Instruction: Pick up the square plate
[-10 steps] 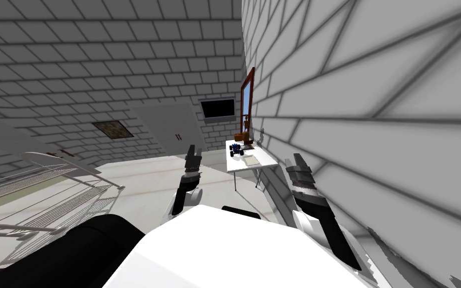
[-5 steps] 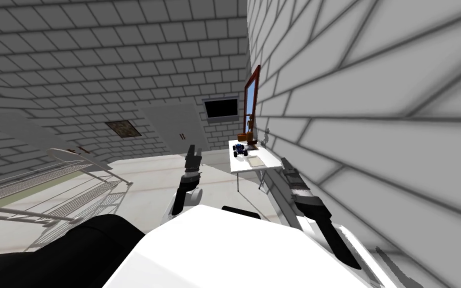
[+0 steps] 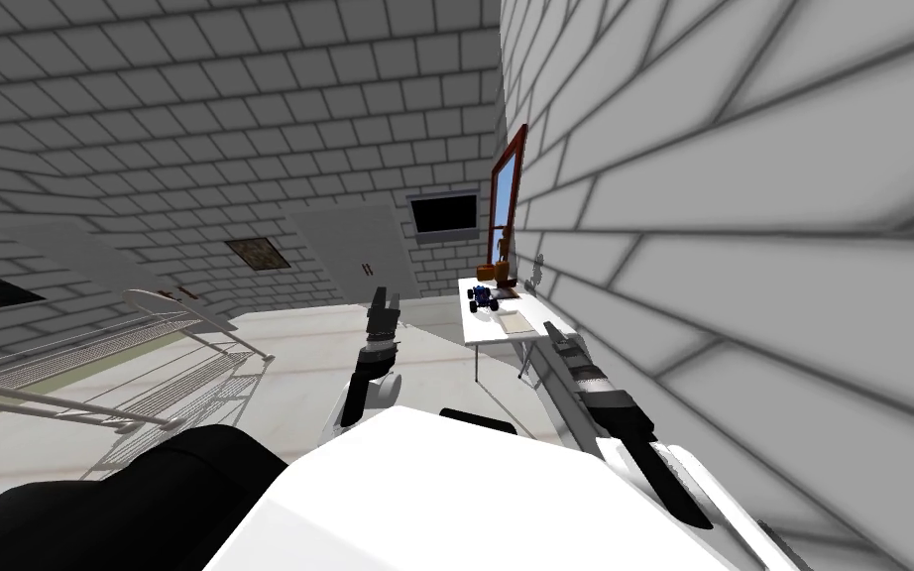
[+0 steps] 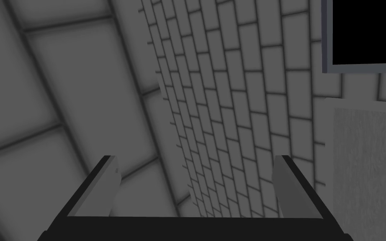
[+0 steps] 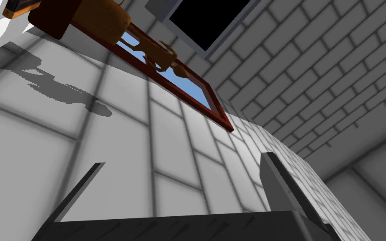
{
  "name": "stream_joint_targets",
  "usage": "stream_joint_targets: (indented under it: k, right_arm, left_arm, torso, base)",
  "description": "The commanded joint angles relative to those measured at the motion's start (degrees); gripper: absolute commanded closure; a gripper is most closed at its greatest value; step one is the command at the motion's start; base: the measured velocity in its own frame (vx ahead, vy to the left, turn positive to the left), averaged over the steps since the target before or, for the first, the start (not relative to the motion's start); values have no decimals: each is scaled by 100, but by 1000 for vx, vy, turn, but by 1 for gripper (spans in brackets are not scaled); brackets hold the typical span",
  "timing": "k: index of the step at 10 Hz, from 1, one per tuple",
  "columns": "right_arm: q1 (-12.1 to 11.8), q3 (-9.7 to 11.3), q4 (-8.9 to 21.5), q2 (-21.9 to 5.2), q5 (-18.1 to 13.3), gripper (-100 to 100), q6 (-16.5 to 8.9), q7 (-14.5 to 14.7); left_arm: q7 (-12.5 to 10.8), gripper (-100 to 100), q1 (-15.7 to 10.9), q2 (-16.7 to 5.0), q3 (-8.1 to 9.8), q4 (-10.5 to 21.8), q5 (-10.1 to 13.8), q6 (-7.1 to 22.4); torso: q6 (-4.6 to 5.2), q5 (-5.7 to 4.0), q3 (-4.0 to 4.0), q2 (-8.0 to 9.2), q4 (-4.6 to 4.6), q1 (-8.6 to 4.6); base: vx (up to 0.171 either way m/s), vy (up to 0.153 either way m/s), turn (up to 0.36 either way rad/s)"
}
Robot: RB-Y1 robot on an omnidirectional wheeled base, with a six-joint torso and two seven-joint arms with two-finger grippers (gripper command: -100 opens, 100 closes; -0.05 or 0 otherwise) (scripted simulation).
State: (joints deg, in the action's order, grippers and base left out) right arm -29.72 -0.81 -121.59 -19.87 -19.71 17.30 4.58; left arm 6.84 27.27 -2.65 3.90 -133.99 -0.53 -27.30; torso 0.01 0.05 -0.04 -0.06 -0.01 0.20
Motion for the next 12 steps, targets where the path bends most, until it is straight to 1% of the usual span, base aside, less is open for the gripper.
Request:
stream_joint_targets:
  k: [1, 2, 3, 4, 5, 6, 7, 8, 9, 10, 11, 12]
  right_arm:
    - [-19, 14, 113, -235, -286, -100, -80, 79]
    - [-37, 48, 215, -419, -459, -100, -149, 167]
    - [-37, 48, 215, -419, -573, -100, -149, 167]
    - [-56, 82, 321, -607, -767, -100, -221, 258]
    - [-56, 82, 321, -607, -843, -100, -221, 258]
    - [-75, 117, 433, -798, -1053, -100, -294, 351]
    - [-75, 117, 433, -798, -1118, -100, -294, 351]
    - [-93, 153, 550, -991, -1342, -100, -370, 445]
    - [-93, 153, 550, -991, -1399, -100, -370, 445]
    - [-110, 189, 674, -1189, -1615, -100, -447, 541]
    - [-110, 189, 674, -1189, -1683, -100, -447, 541]
    - [-127, 226, 802, -1389, -1906, -100, -525, 637]
  left_arm:
    - [0, 0, 0, 0, 0, 0, 0, 0]
    - [0, 0, 0, 0, 0, 0, 0, 0]
    - [0, 0, 0, 0, 0, 0, 0, 0]
    - [0, 0, 0, 0, 0, 0, 0, 0]
    - [0, 0, 0, 0, 0, 0, 0, 0]
    - [0, 0, 0, 0, 0, 0, 0, 0]
    - [0, 0, 0, 0, 0, 0, 0, 0]
    - [0, 0, 0, 0, 0, 0, 0, 0]
    - [0, 0, 0, 0, 0, 0, 0, 0]
    - [0, 0, 0, 0, 0, 0, 0, 0]
    - [0, 0, 0, 0, 0, 0, 0, 0]
    - [0, 0, 0, 0, 0, 0, 0, 0]
  torso:
    - [0, 0, 0, 0, 0, 0]
    - [-2, -1, 0, -1, 0, -1]
    - [-1, 1, -1, -1, 0, 5]
    - [0, 0, 1, 2, 0, 1]
    - [-1, 0, 0, -1, 0, 3]
    - [1, 0, 0, 1, 0, -2]
    - [-1, -1, 1, 1, 0, -3]
    - [1, -1, 1, 2, 1, -6]
    - [-1, -1, 0, 0, 0, -2]
    - [0, -1, 0, 1, 0, -4]
    - [-1, -1, 0, 0, 0, -1]
    - [1, 0, 1, 2, 0, -3]
  base:
    - [21, 51, 66]
    - [20, 75, 104]
    - [13, 56, 37]
    - [23, 62, 64]
    - [19, 44, 33]
    - [17, 45, 75]
    - [15, 37, 39]
    - [23, 51, 74]
    - [19, 43, 41]
    - [21, 53, 76]
    - [16, 46, 34]
    - [23, 56, 75]
